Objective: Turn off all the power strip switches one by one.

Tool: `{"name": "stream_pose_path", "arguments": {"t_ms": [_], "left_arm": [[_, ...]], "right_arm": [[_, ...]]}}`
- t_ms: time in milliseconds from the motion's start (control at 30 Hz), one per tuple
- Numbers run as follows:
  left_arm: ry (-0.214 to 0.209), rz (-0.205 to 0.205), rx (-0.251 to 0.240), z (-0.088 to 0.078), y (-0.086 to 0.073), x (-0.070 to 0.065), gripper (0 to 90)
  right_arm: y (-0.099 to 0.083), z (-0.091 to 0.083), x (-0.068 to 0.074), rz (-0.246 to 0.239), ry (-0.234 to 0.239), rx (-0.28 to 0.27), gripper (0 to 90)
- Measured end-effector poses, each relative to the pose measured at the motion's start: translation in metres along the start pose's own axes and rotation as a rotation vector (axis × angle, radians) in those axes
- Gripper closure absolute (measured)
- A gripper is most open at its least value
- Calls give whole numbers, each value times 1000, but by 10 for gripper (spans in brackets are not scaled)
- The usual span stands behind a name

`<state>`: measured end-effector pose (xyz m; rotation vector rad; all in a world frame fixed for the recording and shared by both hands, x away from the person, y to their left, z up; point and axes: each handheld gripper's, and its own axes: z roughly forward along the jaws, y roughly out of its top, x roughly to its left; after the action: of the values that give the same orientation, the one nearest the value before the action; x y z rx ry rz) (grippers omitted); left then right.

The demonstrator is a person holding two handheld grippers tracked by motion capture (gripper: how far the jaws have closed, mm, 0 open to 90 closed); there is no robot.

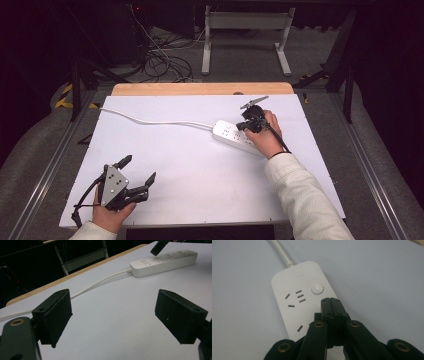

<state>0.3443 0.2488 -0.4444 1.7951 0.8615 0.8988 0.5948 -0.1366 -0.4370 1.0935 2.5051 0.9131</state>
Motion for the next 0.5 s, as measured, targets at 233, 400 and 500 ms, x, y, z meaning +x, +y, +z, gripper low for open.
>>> {"name": "stream_pose_path", "arguments": {"t_ms": [233,400,500], "left_arm": [[0,-1,0,0,0,0,148],[0,3,1,0,0,0,148],[0,3,-1,0,0,0,148]], "right_arm": [[-1,4,-3,8,-10,15,900],[-2,6,-1,-6,-19,25,900],[-3,6,-1,-14,-17,26,900]]}}
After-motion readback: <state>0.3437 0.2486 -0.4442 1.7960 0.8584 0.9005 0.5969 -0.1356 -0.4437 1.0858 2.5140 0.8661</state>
